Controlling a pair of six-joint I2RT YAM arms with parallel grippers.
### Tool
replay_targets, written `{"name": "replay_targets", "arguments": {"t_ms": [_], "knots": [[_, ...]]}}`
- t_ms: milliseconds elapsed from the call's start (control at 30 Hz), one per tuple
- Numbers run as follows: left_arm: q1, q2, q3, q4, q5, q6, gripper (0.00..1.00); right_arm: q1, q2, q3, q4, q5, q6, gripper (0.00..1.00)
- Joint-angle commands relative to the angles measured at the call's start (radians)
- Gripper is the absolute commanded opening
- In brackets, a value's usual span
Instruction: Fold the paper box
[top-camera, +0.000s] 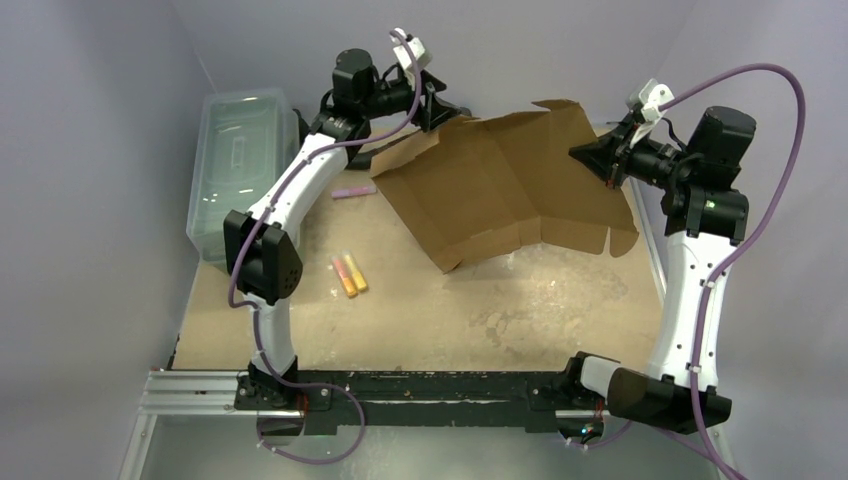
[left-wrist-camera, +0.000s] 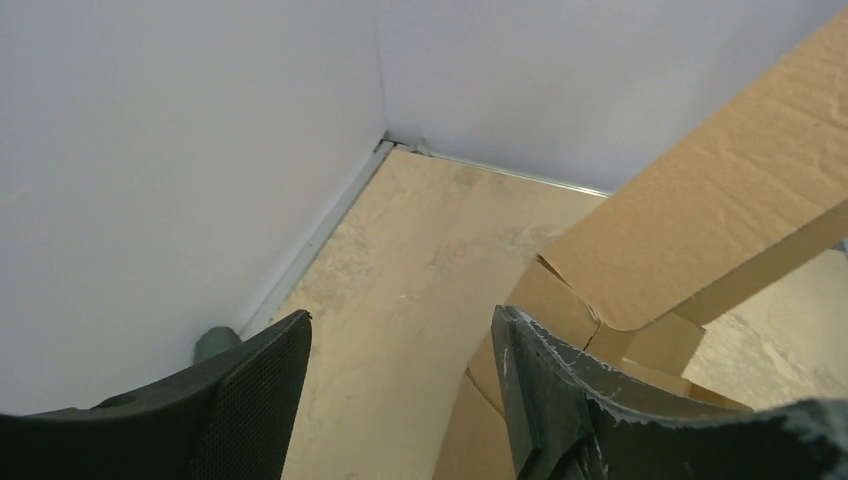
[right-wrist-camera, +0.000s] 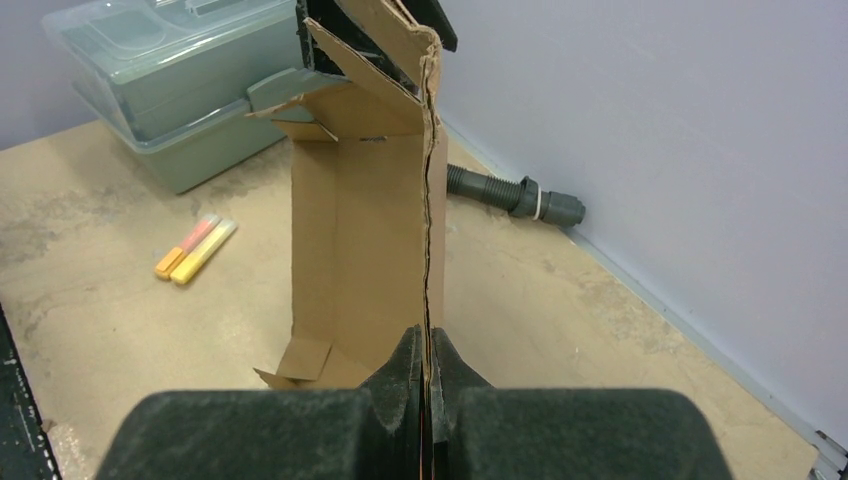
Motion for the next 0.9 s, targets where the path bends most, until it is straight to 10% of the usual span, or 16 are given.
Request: {"name": "replay_targets", "arguments": {"t_ms": [0,867], "knots": [[-0.002,-0.047,-0.016,0.009,0.112,0.010,0.66,0.005,-0.015,0.035,0.011,-0.021,-0.010,0.00],[-0.003,-0.043,0.002,-0.119,0.260,0.252,0.64,0.020,0.021,0.116,-0.060,-0.094,-0.096,0.00]]}}
